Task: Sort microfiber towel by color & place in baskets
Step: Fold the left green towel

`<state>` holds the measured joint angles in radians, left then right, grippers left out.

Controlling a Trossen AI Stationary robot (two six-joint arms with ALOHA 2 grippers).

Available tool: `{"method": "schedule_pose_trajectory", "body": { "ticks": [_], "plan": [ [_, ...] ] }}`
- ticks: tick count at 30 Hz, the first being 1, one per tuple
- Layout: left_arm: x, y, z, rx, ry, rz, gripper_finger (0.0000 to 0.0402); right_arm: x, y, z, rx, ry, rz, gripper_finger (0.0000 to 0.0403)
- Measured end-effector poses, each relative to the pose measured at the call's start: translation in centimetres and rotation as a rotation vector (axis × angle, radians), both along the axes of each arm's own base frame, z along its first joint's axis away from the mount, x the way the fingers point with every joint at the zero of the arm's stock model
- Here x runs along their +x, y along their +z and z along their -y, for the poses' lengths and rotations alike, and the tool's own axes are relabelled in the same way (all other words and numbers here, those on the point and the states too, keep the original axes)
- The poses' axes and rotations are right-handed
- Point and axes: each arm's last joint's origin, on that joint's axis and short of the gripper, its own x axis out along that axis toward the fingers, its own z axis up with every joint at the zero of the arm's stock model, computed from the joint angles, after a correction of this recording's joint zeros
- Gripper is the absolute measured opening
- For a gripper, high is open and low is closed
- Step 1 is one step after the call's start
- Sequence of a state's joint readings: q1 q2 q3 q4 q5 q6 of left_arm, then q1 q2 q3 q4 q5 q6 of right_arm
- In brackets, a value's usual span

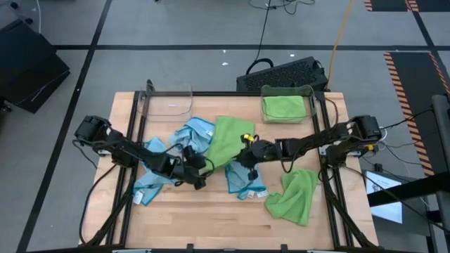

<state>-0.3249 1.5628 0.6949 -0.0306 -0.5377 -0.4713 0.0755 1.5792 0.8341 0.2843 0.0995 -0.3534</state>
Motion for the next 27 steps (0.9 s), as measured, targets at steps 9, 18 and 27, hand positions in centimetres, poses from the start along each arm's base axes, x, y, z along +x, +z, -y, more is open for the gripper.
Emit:
{"method": "schedule_pose_trajectory", "body": {
  "ticks": [9,18,27],
  "plan": [
    [1.2,-1.6,-0.1,0.120,-0.003,0.009,0.0328,-0.4,0.7,3.0,0.133,-0.087,-0.002,0.0001],
    [1.7,-2.4,-1.7,0.082,0.004,-0.039,0.0275,-0.6,0.6,5.3,0.207,-0.151,-0.007,0.0000],
    [1.9,-2.3,-1.9,0.034,0.093,0.025,0.0197,-0.9,0.6,7.1,0.227,-0.221,0.002,0.0000]
  ]
}}
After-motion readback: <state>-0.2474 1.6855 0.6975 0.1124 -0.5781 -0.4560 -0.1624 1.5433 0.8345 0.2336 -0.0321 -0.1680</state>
